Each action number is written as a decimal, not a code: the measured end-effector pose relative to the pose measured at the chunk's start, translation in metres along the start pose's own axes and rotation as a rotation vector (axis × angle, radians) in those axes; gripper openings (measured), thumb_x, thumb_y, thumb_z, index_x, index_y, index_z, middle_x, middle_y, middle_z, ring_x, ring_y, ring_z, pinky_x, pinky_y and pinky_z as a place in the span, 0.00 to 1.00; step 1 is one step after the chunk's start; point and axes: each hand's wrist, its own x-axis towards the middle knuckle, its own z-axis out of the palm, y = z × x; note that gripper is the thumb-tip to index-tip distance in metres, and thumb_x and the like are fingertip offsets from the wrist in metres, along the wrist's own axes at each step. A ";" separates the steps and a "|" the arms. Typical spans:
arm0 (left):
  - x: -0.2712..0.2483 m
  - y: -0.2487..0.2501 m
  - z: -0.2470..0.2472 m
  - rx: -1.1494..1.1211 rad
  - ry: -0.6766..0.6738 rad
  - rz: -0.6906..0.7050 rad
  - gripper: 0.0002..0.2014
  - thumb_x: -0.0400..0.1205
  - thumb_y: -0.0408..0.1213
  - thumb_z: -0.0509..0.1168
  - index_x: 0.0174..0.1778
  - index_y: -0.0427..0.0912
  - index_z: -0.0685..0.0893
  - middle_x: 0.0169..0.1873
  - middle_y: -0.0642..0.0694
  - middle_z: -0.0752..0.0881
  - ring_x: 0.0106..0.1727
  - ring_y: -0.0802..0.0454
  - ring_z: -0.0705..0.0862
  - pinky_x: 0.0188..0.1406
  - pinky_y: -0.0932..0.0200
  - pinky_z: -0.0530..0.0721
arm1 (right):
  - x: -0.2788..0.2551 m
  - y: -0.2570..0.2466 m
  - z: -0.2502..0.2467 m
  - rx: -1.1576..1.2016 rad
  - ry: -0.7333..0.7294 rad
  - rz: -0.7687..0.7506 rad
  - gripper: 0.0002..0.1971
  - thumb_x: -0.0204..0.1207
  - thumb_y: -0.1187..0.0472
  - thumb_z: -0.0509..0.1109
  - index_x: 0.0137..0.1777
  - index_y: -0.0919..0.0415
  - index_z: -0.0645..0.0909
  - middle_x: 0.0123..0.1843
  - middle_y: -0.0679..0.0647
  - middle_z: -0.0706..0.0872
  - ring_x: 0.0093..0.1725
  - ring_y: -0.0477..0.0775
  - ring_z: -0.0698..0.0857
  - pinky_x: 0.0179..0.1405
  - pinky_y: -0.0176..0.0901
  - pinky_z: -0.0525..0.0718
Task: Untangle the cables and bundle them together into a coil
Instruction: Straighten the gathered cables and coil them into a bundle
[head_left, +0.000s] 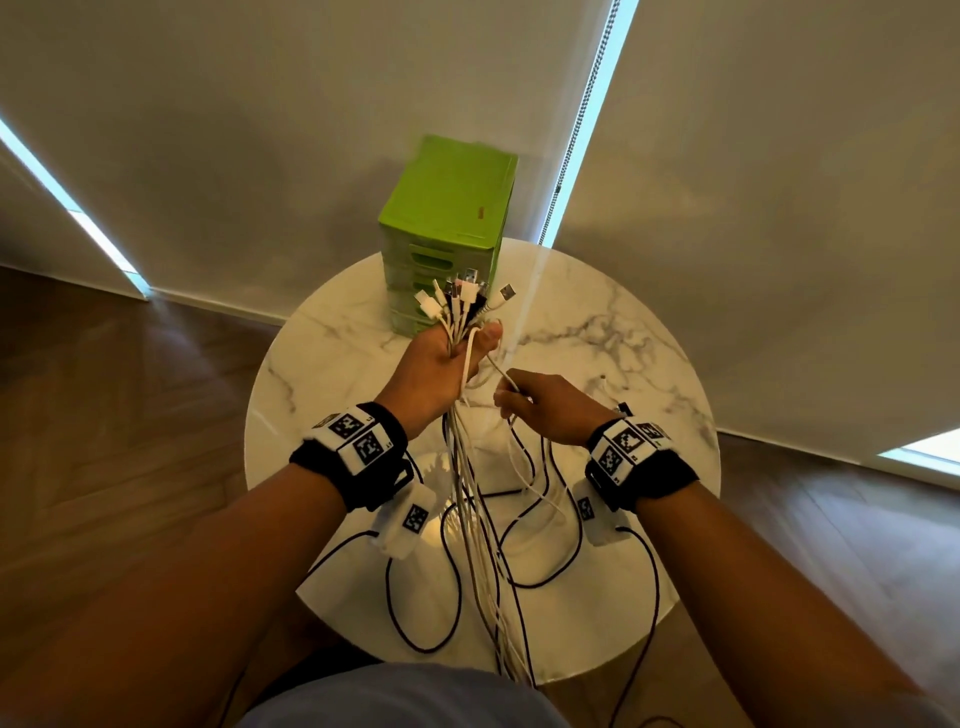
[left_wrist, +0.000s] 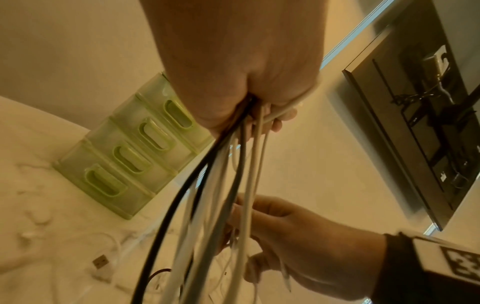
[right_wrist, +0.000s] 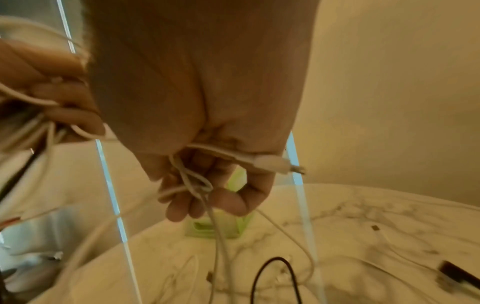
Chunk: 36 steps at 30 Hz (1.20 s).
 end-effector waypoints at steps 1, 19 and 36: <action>-0.001 0.002 0.000 -0.008 0.001 0.008 0.09 0.89 0.42 0.63 0.46 0.44 0.84 0.17 0.59 0.76 0.20 0.66 0.73 0.23 0.73 0.69 | 0.000 0.003 0.001 -0.016 -0.001 0.012 0.14 0.90 0.52 0.60 0.53 0.60 0.83 0.49 0.53 0.91 0.49 0.51 0.87 0.54 0.45 0.82; 0.003 -0.007 -0.010 0.105 -0.035 0.024 0.14 0.88 0.43 0.66 0.68 0.45 0.85 0.23 0.66 0.82 0.26 0.70 0.77 0.32 0.75 0.73 | -0.009 0.054 -0.005 0.205 0.197 0.135 0.08 0.87 0.59 0.65 0.46 0.56 0.82 0.40 0.48 0.89 0.37 0.40 0.86 0.41 0.41 0.81; 0.000 -0.017 -0.021 0.051 0.010 -0.001 0.09 0.86 0.47 0.68 0.59 0.51 0.87 0.31 0.50 0.78 0.25 0.61 0.68 0.26 0.65 0.70 | -0.003 0.067 0.003 -0.076 0.354 0.304 0.17 0.86 0.47 0.65 0.58 0.64 0.78 0.55 0.63 0.83 0.56 0.65 0.82 0.51 0.51 0.76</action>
